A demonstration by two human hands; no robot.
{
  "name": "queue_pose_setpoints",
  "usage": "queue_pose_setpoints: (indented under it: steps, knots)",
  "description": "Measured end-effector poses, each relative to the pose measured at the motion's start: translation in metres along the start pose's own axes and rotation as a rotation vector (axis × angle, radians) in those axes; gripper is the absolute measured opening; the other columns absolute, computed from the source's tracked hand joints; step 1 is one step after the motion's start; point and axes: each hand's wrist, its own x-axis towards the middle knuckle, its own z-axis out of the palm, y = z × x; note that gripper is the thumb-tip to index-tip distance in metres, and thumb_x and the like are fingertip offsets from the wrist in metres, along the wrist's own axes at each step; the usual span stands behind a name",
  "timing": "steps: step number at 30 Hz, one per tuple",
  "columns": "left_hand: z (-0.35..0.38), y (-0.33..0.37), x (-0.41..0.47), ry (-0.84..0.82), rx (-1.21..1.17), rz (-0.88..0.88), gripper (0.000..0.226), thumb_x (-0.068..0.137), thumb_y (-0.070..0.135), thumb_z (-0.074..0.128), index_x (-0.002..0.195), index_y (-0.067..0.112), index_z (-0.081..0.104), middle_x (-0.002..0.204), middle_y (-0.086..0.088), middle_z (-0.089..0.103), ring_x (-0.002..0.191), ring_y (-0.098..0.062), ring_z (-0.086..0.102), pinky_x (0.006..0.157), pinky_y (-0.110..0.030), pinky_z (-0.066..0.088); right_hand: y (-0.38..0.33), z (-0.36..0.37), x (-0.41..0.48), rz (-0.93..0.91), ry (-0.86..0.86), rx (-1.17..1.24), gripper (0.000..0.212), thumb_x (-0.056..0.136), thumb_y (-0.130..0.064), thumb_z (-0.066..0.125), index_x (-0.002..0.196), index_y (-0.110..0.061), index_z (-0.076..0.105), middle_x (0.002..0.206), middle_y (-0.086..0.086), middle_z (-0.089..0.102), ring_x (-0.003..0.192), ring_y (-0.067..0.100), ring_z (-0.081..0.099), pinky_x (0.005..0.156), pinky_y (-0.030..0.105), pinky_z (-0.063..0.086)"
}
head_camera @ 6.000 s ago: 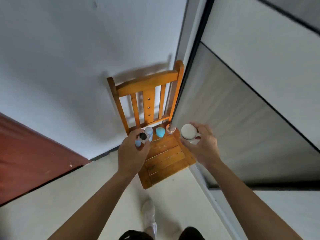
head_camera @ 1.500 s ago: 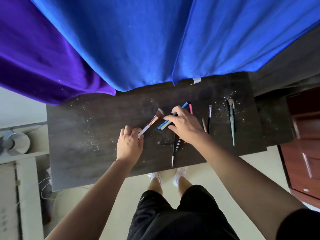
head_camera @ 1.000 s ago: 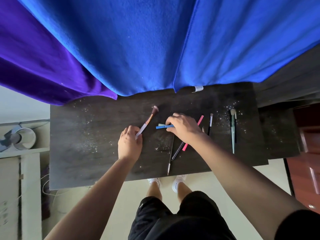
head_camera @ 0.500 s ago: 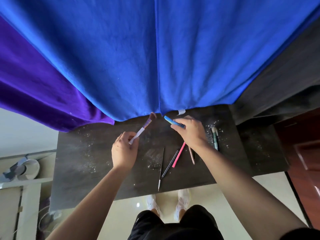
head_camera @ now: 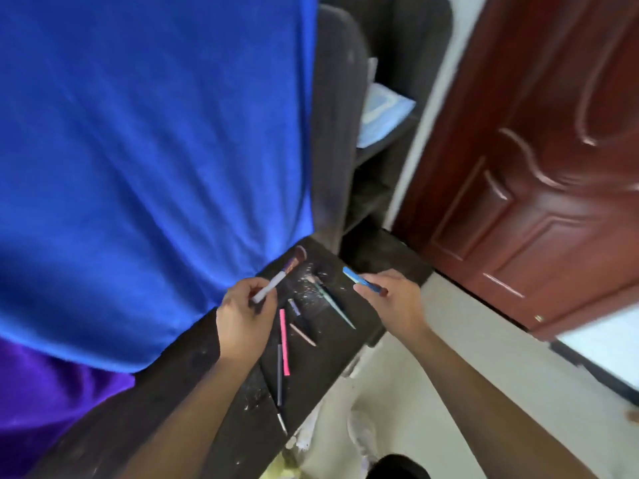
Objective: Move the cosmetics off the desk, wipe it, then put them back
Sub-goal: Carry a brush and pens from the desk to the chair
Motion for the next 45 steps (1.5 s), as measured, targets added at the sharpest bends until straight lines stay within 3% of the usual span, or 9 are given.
queue_pose_setpoints:
  steps: [5,8,18,21,27,33,37,42,45]
  knots:
    - [0.073,0.075,-0.042,-0.282,-0.173,0.133,0.021,0.080,0.014,0.072,0.086,0.031,0.061,0.075,0.008,0.066,0.071,-0.014,0.064,0.071,-0.028,0.052,0.064,-0.097,-0.100,0.254,0.231,-0.072,0.018,0.087,-0.042,0.075,0.104,-0.038,0.078,0.087,-0.013,0.063,0.070,0.006,0.059,0.068,0.020,0.045]
    - [0.112,0.131,-0.084,-0.442,-0.241,0.209,0.023,0.080,0.017,0.071,0.083,0.035,0.058,0.074,0.010,0.064,0.068,-0.010,0.061,0.066,-0.018,0.047,0.094,-0.161,-0.159,0.356,0.406,-0.063,0.015,0.087,-0.041,0.076,0.102,-0.042,0.077,0.086,-0.013,0.064,0.073,0.004,0.059,0.066,0.017,0.042]
    - [0.221,0.308,-0.287,-0.778,-0.349,0.437,0.019,0.078,0.020,0.072,0.076,0.033,0.058,0.065,0.010,0.061,0.061,-0.012,0.057,0.055,-0.030,0.047,0.212,-0.329,-0.357,0.614,0.795,-0.075,0.020,0.087,-0.036,0.077,0.107,-0.032,0.078,0.089,-0.010,0.065,0.072,0.005,0.057,0.063,0.014,0.039]
    - [0.265,0.356,-0.367,-0.826,-0.397,0.517,0.019,0.078,0.018,0.074,0.074,0.028,0.059,0.074,0.012,0.064,0.065,-0.011,0.059,0.056,-0.023,0.045,0.264,-0.379,-0.417,0.666,0.890,-0.038,0.019,0.086,-0.036,0.078,0.104,-0.035,0.078,0.087,-0.013,0.065,0.074,0.000,0.058,0.061,0.007,0.036]
    - [0.339,0.435,-0.493,-0.937,-0.422,0.515,0.018,0.078,0.011,0.075,0.074,0.019,0.059,0.073,0.004,0.064,0.063,-0.019,0.057,0.058,-0.034,0.048,0.347,-0.472,-0.508,0.751,0.975,-0.051,0.016,0.085,-0.037,0.079,0.101,-0.040,0.078,0.082,-0.022,0.060,0.076,-0.009,0.056,0.060,0.008,0.035]
    - [0.410,0.492,-0.573,-1.034,-0.403,0.571,0.019,0.077,0.009,0.074,0.072,0.020,0.060,0.071,0.006,0.064,0.065,-0.016,0.057,0.059,-0.036,0.048,0.419,-0.547,-0.555,0.813,1.002,-0.064,0.020,0.085,-0.042,0.076,0.105,-0.037,0.078,0.086,-0.019,0.060,0.070,-0.001,0.056,0.061,0.013,0.039]
    - [0.474,0.519,-0.608,-1.072,-0.392,0.605,0.019,0.079,0.009,0.075,0.073,0.019,0.060,0.070,0.007,0.063,0.066,-0.015,0.059,0.058,-0.033,0.049,0.474,-0.582,-0.558,0.853,1.005,-0.062,0.022,0.086,-0.036,0.078,0.107,-0.030,0.078,0.090,-0.016,0.063,0.069,0.001,0.055,0.061,0.010,0.037]
    - [0.580,0.560,-0.647,-1.096,-0.371,0.653,0.040,0.080,0.008,0.074,0.062,0.032,0.048,0.064,0.008,0.059,0.062,-0.013,0.057,0.056,-0.025,0.046,0.559,-0.638,-0.544,0.907,1.014,-0.090,0.021,0.085,-0.035,0.078,0.106,-0.029,0.079,0.089,-0.014,0.066,0.070,0.000,0.058,0.058,0.007,0.039]
    - [0.649,0.592,-0.669,-1.128,-0.316,0.670,0.035,0.082,0.007,0.073,0.060,0.023,0.051,0.059,0.005,0.054,0.059,-0.011,0.053,0.056,-0.023,0.044,0.617,-0.683,-0.527,0.970,0.995,-0.064,0.023,0.087,-0.036,0.077,0.109,-0.031,0.078,0.087,-0.016,0.064,0.075,-0.004,0.058,0.056,0.008,0.042]
